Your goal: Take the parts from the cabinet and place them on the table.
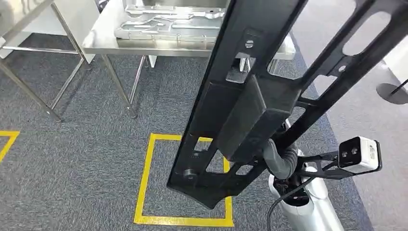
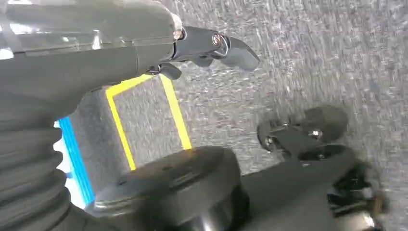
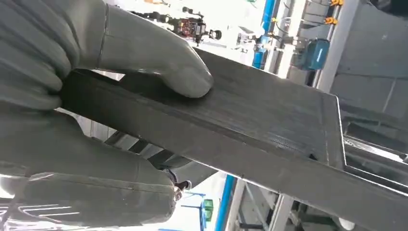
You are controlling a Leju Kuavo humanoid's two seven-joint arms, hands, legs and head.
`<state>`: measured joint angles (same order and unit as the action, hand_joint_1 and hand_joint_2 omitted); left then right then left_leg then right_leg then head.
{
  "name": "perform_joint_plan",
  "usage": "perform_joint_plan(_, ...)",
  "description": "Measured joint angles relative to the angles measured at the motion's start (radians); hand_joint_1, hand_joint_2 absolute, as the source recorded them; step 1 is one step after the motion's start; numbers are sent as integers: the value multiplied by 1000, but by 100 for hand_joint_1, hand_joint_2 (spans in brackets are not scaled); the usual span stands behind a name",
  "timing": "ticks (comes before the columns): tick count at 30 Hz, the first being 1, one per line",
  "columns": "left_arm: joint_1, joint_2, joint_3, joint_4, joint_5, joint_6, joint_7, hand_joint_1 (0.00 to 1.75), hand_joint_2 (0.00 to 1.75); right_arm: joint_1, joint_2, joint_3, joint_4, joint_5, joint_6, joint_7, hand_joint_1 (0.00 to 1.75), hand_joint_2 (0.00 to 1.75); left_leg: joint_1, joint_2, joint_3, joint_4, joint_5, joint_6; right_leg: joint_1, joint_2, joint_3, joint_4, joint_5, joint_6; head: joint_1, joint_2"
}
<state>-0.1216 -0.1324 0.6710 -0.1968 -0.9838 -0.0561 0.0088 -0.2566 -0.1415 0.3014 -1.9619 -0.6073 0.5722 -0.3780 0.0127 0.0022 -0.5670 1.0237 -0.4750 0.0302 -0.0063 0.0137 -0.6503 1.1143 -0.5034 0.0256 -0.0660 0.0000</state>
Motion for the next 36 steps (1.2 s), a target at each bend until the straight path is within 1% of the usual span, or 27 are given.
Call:
perform_joint_plan(2, 1, -1, 0, 0, 3, 2, -2, 0, 175, 1, 0, 1, 0, 3, -3, 2, 166, 175, 0, 2, -2, 0, -1, 2, -5, -1, -75, 155, -72, 8, 0, 0)
perform_joint_plan(3, 4, -1, 0, 0, 3, 2, -2, 0, 175, 2, 0, 2, 0, 5, -3, 2, 166, 175, -1, 4, -2, 0, -1, 2, -7, -2, -106, 218, -90, 11, 0, 0)
perform_joint_plan(4, 5, -1, 0, 0, 3, 2, -2, 0, 175, 3, 0, 3, 0, 8, -3, 3, 166, 175, 0, 5, -2, 0, -1, 2, -10, -3, -114, 231, -81, 14, 0, 0)
perform_joint_plan(5, 6, -1, 0, 0, 3, 2, -2, 0, 175, 2, 0, 5, 0, 8, -5, 4, 166, 175, 0, 5, 0, 0, -2, 0, -13, -6, -97, 195, -50, 16, 0, 0)
perform_joint_plan(6, 8, -1, 0, 0, 3, 0, -2, 0, 175, 2, 0, 5, 0, 10, -5, 6, 166, 175, 0, 4, 3, 1, -4, -2, -16, -9, -57, 119, -6, 16, 0, 0)
perform_joint_plan(7, 8, -1, 0, 0, 3, -2, -3, 0, 175, 0, 0, 6, 0, 11, -6, 10, 166, 175, 1, 4, 7, 1, -6, -6, -17, -14, -6, 20, 40, 15, 0, 0)
perform_joint_plan(8, 8, 0, 0, 0, 3, -5, -4, 0, 175, -2, 0, 8, 0, 12, -8, 11, 166, 175, 0, 4, 10, 1, -9, -11, -18, -21, 33, -55, 64, 12, 0, 0)
perform_joint_plan(9, 8, 0, 0, 0, 3, -6, -5, 0, 175, -6, 0, 10, 0, 13, -13, 11, 166, 175, -9, 4, 8, 5, -13, -17, -9, -24, 43, -81, 50, 8, 0, 0)
perform_joint_plan(12, 8, 0, 0, 0, 1, -10, -10, 0, 175, -6, 0, 12, -1, 11, -19, 11, 166, 175, -6, 8, 12, -4, -12, -33, -5, -16, 39, -80, 51, -9, 0, 0)
perform_joint_plan(13, 7, 0, 0, 0, 0, -14, -11, 0, 175, -6, 0, 12, -2, 10, -19, 11, 166, 175, -6, 9, 15, -4, -15, -41, -11, -14, 43, -89, 54, -18, 0, 0)
perform_joint_plan(14, 7, 2, 0, 0, 0, -21, -11, 0, 175, -6, 0, 13, -4, 9, -18, 10, 166, 175, -1, 6, 11, 12, -27, -45, -14, -15, 50, -96, 57, -24, 0, 0)
perform_joint_plan(15, 6, 2, 0, 0, 3, -30, -12, 0, 175, -7, 0, 13, -4, 9, -16, 9, 166, 175, -1, 5, -10, 60, -59, -47, -14, -16, 52, -99, 56, -31, 0, 0)
perform_joint_plan(17, 6, 3, 0, 0, 6, -35, -13, 0, 175, -5, 0, 13, -5, 10, -16, 8, 166, 175, -1, 4, -84, 213, -132, -52, -13, -15, 52, -98, 54, -35, 0, 0)
perform_joint_plan(18, 3, 4, 1, 0, 7, -37, -14, 0, 175, -3, 0, 13, -5, 10, -16, 8, 166, 175, -1, 4, -120, 285, -155, -54, -11, -15, 52, -98, 54, -35, 0, 0)
perform_joint_plan(19, 0, 5, 1, 0, 7, -38, -14, 0, 175, -2, 1, 13, -5, 10, -16, 8, 166, 175, -1, 4, -138, 315, -152, -55, -11, -15, 53, -98, 53, -36, 0, 0)
perform_joint_plan(20, -1, 5, 1, 0, 6, -40, -14, 0, 175, -2, 1, 13, -5, 10, -16, 8, 166, 175, -1, 4, -130, 292, -125, -54, -11, -13, 55, -97, 53, -35, 0, 0)
perform_joint_plan(21, 0, 5, 1, 0, 6, -40, -13, 0, 175, -2, 0, 13, -5, 11, -16, 8, 166, 175, -1, 4, -101, 226, -80, -52, -11, -11, 58, -97, 51, -34, 0, 0)
perform_joint_plan(23, 0, 6, 1, 0, 4, -40, -11, 0, 175, -2, 0, 13, -5, 11, -16, 8, 166, 175, 0, 4, -21, 52, 9, -45, -11, -7, 66, -95, 45, -27, 0, 0)
perform_joint_plan(24, 4, 7, 1, 0, 2, -41, -10, 0, 175, -2, 0, 13, -6, 12, -16, 8, 166, 175, -4, 2, -5, 14, -4, -39, -4, -5, 64, -91, 41, -21, 0, 0)
perform_joint_plan(27, 5, 7, 1, 0, 6, -43, -10, 0, 175, -3, 0, 15, -6, 11, -15, 8, 166, 175, -8, -2, -7, 5, -6, -21, -5, -5, 59, -95, 45, -2, 0, 0)
perform_joint_plan(29, 7, 5, 1, 0, 10, -40, -10, 0, 175, -5, 0, 16, -6, 10, -14, 8, 166, 175, 0, -2, 4, -10, 2, -7, -9, -6, 62, -90, 38, 10, 0, 0)
perform_joint_plan(30, 9, 3, 1, 0, 10, -39, -10, 0, 175, -7, 0, 16, -6, 10, -13, 8, 166, 175, -1, -2, 9, -13, 1, -3, -9, -9, 47, -54, 17, 14, 0, 0)
perform_joint_plan(32, 9, 0, 1, 0, 11, -31, -9, 0, 175, -6, 0, 16, -6, 7, -11, 7, 166, 175, -2, -1, 10, -13, -1, 3, -9, -9, -39, 104, -55, 21, 0, 0)
perform_joint_plan(33, 9, 0, 1, 0, 11, -29, -9, 0, 175, -4, 0, 16, -5, 6, -9, 8, 166, 175, -4, 0, 11, -12, -3, 5, -9, -9, -82, 179, -78, 22, 0, 0)
perform_joint_plan(34, 11, 0, 1, 0, 11, -28, -9, 0, 175, -3, 0, 16, -2, 4, -7, 8, 166, 175, -5, 0, 14, -12, -6, 6, -9, -9, -113, 224, -78, 22, 0, 0)
perform_joint_plan(35, 12, 0, 1, 0, 11, -27, -9, 0, 175, -3, 0, 16, -1, 2, -7, 8, 166, 175, -5, -1, 18, -12, -9, 6, -9, -9, -116, 213, -55, 21, 0, 0)
perform_joint_plan(36, 13, 0, 1, 0, 11, -25, -9, 0, 175, -3, 0, 16, 0, 2, -6, 9, 166, 175, -5, -2, 25, -12, -14, 4, -8, -9, -94, 157, -10, 18, 0, 0)
